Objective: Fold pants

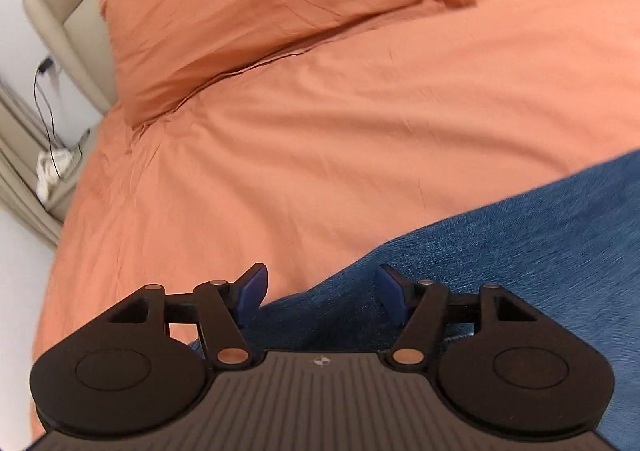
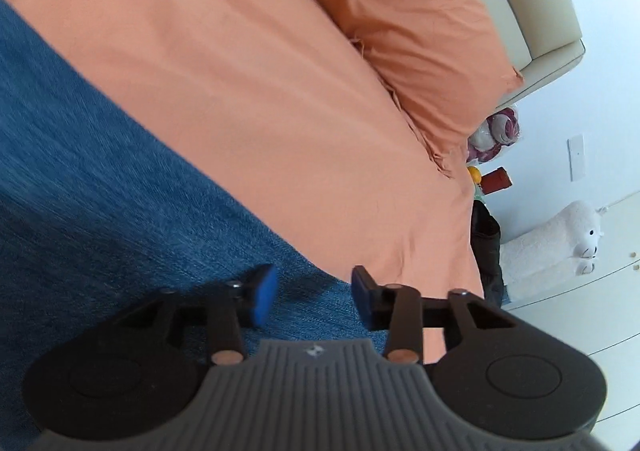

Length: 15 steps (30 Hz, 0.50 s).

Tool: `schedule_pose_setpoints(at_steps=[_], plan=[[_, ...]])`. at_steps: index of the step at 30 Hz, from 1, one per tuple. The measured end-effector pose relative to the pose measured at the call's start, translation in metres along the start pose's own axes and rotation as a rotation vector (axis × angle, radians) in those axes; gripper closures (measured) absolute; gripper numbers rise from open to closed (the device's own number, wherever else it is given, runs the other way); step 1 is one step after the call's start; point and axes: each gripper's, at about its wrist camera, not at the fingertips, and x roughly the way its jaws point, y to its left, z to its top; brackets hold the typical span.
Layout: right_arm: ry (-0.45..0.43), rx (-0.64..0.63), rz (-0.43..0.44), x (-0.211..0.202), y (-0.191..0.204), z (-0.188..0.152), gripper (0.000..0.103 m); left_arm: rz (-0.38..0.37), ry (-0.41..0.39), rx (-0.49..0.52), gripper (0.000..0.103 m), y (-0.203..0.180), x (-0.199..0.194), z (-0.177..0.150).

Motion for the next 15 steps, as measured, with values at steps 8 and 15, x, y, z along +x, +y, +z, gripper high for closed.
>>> schedule_pose_setpoints(at_steps=[8,15], plan=[[-0.049,0.236,0.292,-0.092,-0.006,-0.004,0.059,0.006,0.006,0.092,0.030,0.038,-0.059,-0.035],[-0.094,0.355,0.684,-0.202,0.042,-0.009,0.060,0.031,0.050,0.008,0.030,0.096,-0.097,-0.086]])
